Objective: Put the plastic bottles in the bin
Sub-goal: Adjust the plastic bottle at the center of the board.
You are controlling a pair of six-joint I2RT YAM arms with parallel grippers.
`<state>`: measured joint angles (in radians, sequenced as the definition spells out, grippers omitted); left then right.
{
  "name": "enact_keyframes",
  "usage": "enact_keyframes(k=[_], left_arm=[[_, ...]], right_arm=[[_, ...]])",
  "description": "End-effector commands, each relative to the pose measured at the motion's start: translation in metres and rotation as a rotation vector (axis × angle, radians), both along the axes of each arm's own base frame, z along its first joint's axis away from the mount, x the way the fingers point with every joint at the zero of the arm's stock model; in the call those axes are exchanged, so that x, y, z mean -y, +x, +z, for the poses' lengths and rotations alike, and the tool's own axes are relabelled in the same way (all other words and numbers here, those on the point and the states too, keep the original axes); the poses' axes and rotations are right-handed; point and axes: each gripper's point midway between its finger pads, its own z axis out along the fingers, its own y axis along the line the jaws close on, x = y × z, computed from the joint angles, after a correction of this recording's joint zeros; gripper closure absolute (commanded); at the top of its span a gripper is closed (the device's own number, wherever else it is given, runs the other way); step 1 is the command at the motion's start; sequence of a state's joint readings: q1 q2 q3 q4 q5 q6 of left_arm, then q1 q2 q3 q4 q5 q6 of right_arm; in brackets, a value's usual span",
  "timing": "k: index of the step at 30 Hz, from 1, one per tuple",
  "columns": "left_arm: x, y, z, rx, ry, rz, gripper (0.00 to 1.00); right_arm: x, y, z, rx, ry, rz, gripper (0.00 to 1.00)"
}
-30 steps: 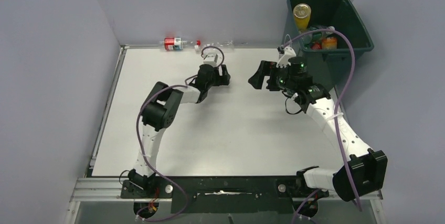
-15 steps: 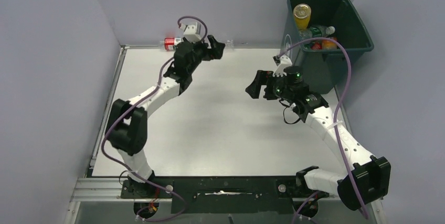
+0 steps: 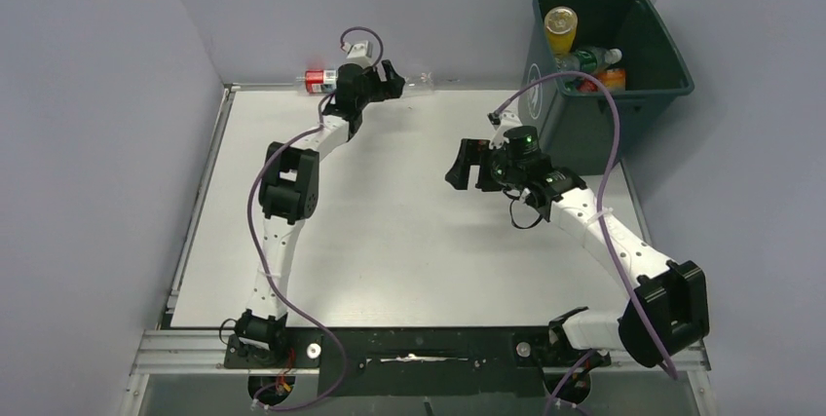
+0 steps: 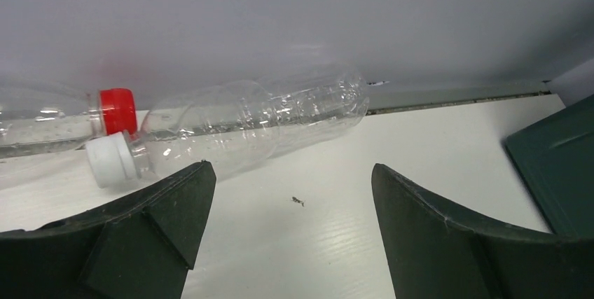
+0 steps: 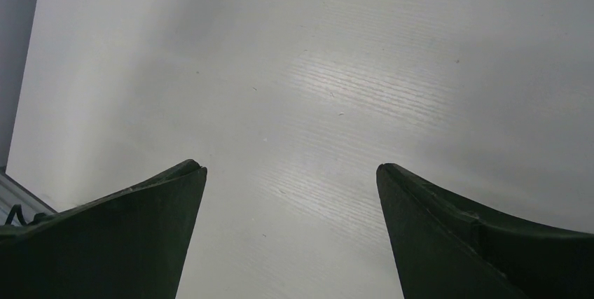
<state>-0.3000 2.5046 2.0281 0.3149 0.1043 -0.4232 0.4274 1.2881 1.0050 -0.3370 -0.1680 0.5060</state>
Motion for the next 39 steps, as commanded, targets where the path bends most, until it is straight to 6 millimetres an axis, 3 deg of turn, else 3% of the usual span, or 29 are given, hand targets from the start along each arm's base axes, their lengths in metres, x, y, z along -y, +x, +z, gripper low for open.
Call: enact_keyframes(k=[1,10,15,23,28,30,31,33,34,36,39], left_arm=[[0.016,0.011,0.081,0.234,-0.058,-0.053,0.17],[0.023,0.037,0.067,0.268,-0.077,-0.057,0.16],[0.013,0.051,0.052,0.264,-0.097,-0.035,0.15],[0.017,0.053,0.024,0.233,-0.128,-0.057,0.15],[0.035,0.043,-0.004,0.135,-0.139,-0.127,0.18],[0.055,0.02,-0.015,0.055,-0.155,-0.214,0.25],[0.072,-0.001,-0.013,0.028,-0.144,-0.264,0.29],[0.088,-0.054,-0.008,0.005,-0.114,-0.29,0.28],[0.088,-0.094,-0.026,-0.034,-0.094,-0.296,0.25],[0.092,-0.143,-0.015,-0.043,-0.092,-0.328,0.25],[0.072,-0.194,-0.001,-0.063,-0.112,-0.306,0.26]], right_arm=[[-0.007,0.014,0.007,0.053,0.007,0.002,0.02],[-0.013,0.021,-0.005,0.03,-0.005,0.027,0.02],[-0.014,0.023,-0.01,0.021,-0.007,0.031,0.02],[-0.013,0.024,-0.014,0.013,-0.003,0.034,0.02],[-0.011,0.019,-0.011,0.021,0.002,0.03,0.02],[-0.009,0.018,-0.008,0.027,0.001,0.026,0.02],[-0.007,0.016,-0.006,0.033,-0.002,0.023,0.02],[-0.003,0.014,-0.001,0.046,-0.009,0.014,0.02],[-0.002,0.013,0.002,0.053,-0.011,0.01,0.02],[0.003,0.011,0.005,0.065,-0.017,0.0,0.02],[0.01,0.01,0.01,0.077,-0.028,-0.012,0.02]])
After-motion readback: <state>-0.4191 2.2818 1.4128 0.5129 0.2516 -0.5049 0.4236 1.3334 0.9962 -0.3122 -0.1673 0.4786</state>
